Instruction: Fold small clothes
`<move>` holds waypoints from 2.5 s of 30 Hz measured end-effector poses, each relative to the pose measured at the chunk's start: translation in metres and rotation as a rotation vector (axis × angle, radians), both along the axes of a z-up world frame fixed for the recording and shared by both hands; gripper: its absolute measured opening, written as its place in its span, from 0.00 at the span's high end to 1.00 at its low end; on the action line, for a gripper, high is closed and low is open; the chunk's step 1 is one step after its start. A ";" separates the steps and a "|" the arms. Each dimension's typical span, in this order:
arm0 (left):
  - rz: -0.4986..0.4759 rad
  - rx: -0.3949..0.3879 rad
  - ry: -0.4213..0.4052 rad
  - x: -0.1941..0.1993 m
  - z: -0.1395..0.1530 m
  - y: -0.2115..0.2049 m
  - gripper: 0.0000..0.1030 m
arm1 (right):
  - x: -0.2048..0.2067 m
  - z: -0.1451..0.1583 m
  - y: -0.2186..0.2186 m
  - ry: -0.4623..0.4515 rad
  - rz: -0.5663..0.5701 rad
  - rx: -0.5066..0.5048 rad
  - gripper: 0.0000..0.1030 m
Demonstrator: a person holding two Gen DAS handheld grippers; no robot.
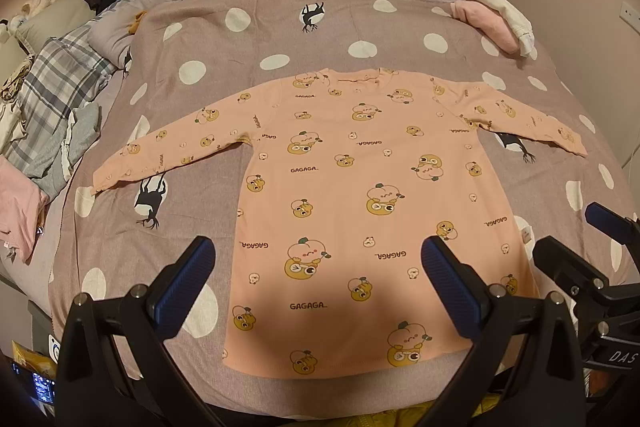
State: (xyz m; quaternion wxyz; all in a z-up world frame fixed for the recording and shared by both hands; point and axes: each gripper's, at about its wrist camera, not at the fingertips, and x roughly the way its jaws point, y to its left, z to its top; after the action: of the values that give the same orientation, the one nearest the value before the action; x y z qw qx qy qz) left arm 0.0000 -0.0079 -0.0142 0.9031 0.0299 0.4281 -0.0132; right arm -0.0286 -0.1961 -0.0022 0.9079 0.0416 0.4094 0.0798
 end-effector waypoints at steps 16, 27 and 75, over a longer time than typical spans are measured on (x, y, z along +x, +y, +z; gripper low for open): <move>-0.018 -0.010 0.019 0.003 -0.005 -0.002 0.00 | 0.002 0.002 -0.004 0.011 -0.021 0.004 0.00; -0.056 -0.283 0.126 0.039 -0.032 0.011 0.00 | 0.021 -0.025 -0.063 0.032 -0.157 0.117 0.00; 0.132 -0.488 0.162 0.150 -0.070 0.102 0.01 | 0.201 0.039 -0.175 -0.208 -0.352 0.234 0.93</move>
State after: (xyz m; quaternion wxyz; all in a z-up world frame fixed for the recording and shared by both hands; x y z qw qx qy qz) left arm 0.1497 0.0943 -0.0839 0.8452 -0.2181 0.4843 -0.0596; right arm 0.1728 -0.3707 0.0371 0.9341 0.2088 0.2881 -0.0290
